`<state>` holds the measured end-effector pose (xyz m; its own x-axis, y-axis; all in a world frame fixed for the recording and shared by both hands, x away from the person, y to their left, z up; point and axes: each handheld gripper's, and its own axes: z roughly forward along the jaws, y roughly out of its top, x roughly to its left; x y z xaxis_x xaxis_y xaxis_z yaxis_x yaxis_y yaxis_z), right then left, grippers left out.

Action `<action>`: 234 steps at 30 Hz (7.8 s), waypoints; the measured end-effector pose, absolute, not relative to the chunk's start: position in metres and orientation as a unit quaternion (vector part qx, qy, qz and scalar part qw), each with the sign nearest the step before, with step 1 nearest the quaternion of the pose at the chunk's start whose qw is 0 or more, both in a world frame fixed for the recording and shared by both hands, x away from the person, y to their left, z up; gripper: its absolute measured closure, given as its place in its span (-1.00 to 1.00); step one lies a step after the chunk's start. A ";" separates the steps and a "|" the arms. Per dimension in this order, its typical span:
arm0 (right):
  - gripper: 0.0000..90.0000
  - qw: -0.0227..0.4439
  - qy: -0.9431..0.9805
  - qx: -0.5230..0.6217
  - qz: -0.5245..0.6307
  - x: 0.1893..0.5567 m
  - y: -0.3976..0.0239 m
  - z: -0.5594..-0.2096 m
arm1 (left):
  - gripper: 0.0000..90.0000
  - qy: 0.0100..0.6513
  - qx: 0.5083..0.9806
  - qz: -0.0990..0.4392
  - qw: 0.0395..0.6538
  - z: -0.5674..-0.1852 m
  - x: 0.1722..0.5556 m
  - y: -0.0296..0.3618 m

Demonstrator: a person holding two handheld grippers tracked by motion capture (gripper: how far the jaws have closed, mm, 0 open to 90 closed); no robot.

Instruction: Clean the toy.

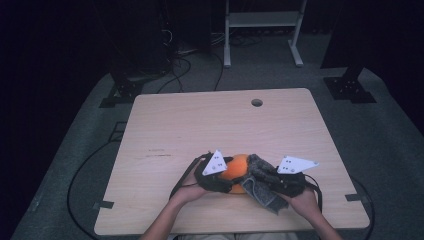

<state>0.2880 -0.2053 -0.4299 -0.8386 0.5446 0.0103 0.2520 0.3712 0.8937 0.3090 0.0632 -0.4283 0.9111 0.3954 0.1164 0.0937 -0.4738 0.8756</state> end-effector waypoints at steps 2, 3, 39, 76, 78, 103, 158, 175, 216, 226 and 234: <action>0.72 0.142 0.819 0.244 0.499 0.287 -0.210 -0.429 | -0.16 0.148 0.837 0.162 0.502 -0.434 0.303 0.068; 0.72 0.142 0.819 0.244 0.499 0.287 -0.210 -0.429 | -0.16 0.154 0.833 0.165 0.505 -0.436 0.301 0.070; 0.73 0.122 0.815 0.260 0.502 0.302 -0.219 -0.431 | -0.50 0.173 0.851 0.123 0.480 -0.441 0.305 0.068; 0.73 0.132 0.818 0.241 0.505 0.297 -0.208 -0.421 | -0.20 0.166 0.827 0.172 0.509 -0.427 0.308 0.076; 0.73 0.142 0.811 0.247 0.512 0.298 -0.208 -0.418 | -0.29 0.169 0.825 0.169 0.511 -0.425 0.312 0.076; 0.72 0.098 0.822 0.251 0.502 0.308 -0.203 -0.437 | -0.46 0.191 0.836 0.121 0.499 -0.439 0.317 0.094; 0.72 0.105 0.829 0.242 0.494 0.301 -0.212 -0.424 | -0.47 0.175 0.847 0.098 0.492 -0.436 0.312 0.086; 0.72 0.111 0.830 0.222 0.500 0.297 -0.206 -0.412 | -0.44 0.150 0.847 0.112 0.498 -0.432 0.305 0.077; 0.73 0.123 0.832 0.212 0.497 0.291 -0.207 -0.418 | -0.50 0.122 0.838 0.133 0.515 -0.419 0.298 0.078; 0.73 0.119 0.838 0.235 0.478 0.296 -0.216 -0.424 | -0.33 0.140 0.870 0.124 0.456 -0.435 0.308 0.092; 0.72 0.106 0.844 0.205 0.484 0.295 -0.198 -0.427 | -0.30 0.146 0.873 0.115 0.451 -0.437 0.311 0.101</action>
<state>0.2948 -0.1975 -0.4269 -0.8937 0.4483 0.0189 0.2431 0.4483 0.8602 0.3111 0.1007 -0.4369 0.9310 0.3583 0.0700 0.1505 -0.5515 0.8205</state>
